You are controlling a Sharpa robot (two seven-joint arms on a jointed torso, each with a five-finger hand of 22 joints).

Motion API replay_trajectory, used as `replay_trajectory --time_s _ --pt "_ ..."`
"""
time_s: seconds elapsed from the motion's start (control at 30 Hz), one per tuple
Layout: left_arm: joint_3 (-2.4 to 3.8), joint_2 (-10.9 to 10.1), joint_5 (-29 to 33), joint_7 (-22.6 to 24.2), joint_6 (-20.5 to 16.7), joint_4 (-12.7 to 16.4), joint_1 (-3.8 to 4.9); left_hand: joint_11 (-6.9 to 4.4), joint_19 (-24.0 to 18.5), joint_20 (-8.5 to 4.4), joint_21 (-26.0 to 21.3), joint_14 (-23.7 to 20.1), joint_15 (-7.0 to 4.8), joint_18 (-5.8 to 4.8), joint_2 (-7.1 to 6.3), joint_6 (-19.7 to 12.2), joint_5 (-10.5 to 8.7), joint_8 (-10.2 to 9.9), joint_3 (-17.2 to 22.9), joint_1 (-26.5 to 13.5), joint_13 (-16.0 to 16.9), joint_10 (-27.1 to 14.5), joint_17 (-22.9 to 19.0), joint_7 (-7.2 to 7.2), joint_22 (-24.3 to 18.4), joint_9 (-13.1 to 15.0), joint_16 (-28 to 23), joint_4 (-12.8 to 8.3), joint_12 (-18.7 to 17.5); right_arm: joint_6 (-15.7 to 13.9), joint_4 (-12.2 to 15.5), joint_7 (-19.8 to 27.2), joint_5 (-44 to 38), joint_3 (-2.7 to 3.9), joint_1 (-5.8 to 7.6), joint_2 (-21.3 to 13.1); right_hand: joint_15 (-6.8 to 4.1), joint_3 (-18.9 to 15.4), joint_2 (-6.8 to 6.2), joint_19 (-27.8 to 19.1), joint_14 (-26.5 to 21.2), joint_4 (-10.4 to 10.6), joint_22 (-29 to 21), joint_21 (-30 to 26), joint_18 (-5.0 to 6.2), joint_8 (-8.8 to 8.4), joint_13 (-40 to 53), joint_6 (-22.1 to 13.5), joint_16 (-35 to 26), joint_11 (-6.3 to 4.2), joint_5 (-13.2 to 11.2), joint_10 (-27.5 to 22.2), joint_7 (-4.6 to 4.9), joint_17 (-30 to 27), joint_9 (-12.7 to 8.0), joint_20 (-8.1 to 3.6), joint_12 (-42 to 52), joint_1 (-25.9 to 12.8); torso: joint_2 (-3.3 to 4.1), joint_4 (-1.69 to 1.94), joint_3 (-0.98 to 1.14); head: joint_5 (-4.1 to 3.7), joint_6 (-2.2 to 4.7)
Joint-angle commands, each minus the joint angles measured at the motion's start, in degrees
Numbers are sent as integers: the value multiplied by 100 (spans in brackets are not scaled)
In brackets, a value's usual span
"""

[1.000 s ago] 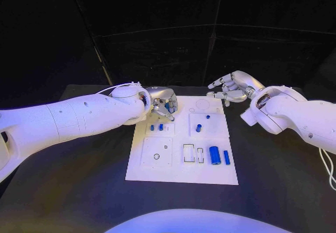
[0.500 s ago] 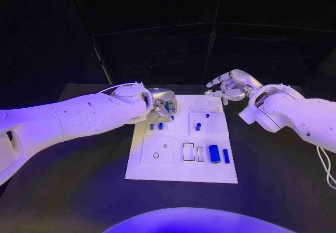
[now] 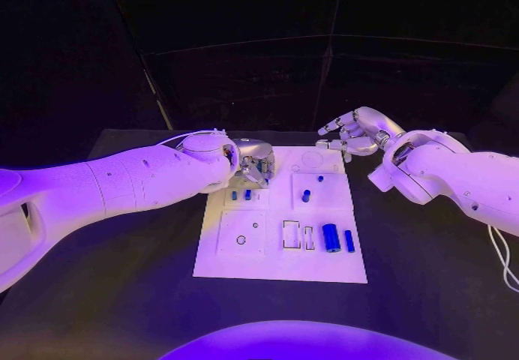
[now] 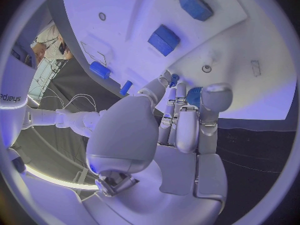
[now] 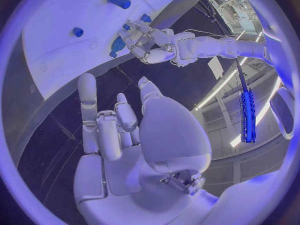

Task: Assemble the parts on the task board

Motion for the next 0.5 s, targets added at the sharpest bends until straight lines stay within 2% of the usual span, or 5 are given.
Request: replay_trajectory --time_s 0.03,0.5 --pt "2 30 -83 -34 108 -20 -2 -5 33 -4 47 164 -29 -97 76 63 -1 -22 37 -10 -14 64 -2 -8 20 -11 13 0 -34 31 5 39 17 4 10 5 -34 -30 29 -33 302 -9 -6 -24 47 21 5 -27 -31 2 36 -15 -14 151 -3 -16 18 -9 -5 3 1 -12 -11" --pt "2 75 -85 -140 233 -92 -14 -34 56 -26 158 171 -53 -118 161 185 -1 -55 143 33 -92 209 -10 -29 151 -59 28 -6 -97 32 10 34 17 5 10 1 -36 -32 38 -29 304 -7 -1 -23 46 28 18 -23 -28 0 40 -4 -15 160 -2 -17 28 2 -2 -1 -2 -12 -15"
